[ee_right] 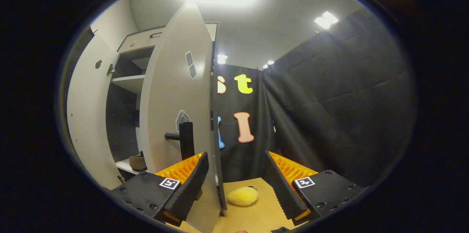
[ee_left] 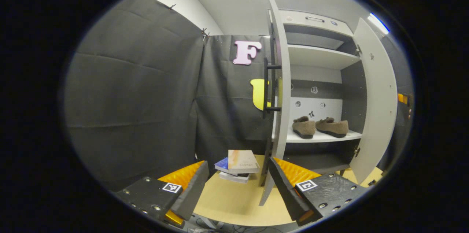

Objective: Grab one shoe with the right hand and put it into the shoe cabinet, grab the other shoe with the left hand and put it into the shoe cabinet; then close the right door with the right hand and the left door with the left hand.

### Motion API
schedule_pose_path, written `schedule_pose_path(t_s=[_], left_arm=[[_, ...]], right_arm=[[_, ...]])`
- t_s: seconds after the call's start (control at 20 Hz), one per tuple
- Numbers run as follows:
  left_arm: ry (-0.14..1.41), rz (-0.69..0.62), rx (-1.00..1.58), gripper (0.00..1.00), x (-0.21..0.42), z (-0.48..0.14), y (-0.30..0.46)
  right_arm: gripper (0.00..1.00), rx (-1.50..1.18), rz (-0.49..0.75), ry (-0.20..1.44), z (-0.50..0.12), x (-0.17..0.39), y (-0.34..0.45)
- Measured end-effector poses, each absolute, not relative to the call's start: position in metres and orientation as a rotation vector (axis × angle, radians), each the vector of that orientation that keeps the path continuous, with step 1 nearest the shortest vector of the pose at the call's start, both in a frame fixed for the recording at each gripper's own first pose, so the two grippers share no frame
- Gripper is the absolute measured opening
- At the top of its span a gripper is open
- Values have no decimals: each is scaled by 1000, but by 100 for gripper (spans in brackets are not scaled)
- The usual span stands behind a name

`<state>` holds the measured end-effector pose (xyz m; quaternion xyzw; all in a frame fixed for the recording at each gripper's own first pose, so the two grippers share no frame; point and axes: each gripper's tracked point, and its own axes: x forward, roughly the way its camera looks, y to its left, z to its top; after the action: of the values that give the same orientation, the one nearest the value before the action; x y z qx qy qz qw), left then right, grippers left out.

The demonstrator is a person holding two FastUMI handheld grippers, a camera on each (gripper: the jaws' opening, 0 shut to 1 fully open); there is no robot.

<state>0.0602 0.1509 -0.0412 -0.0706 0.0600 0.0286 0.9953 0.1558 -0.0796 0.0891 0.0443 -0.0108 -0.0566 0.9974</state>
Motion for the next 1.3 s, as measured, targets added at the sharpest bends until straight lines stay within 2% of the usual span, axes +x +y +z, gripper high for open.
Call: schedule_pose_path(t_s=[0.05,0.1,0.15,0.35,0.4,0.5,0.6,0.65,0.7,0.95,1.3], left_arm=[[125,59,-141,89,59,-44,152],[130,60,-139,89,58,-45,154],[134,63,-136,89,57,-46,156],[148,79,-136,89,45,-52,169],[156,83,-135,100,43,-55,174],[176,102,-130,100,41,-62,184],[192,119,-138,89,40,-66,191],[199,122,-146,94,41,-67,193],[202,127,-153,100,42,-66,195],[183,139,-161,100,73,-50,202],[59,193,-140,100,161,18,222]], right_arm=[[97,114,-88,-21,88,158,-69],[92,135,-65,-18,87,160,-59],[97,148,-44,-14,86,164,-48],[98,156,22,-3,84,179,-9],[98,164,46,-2,83,182,2],[98,194,105,13,77,189,29],[98,214,163,43,68,194,50],[93,218,164,48,64,194,53],[98,222,160,49,61,193,53],[97,234,122,67,44,181,22],[98,188,22,98,16,137,-50]])
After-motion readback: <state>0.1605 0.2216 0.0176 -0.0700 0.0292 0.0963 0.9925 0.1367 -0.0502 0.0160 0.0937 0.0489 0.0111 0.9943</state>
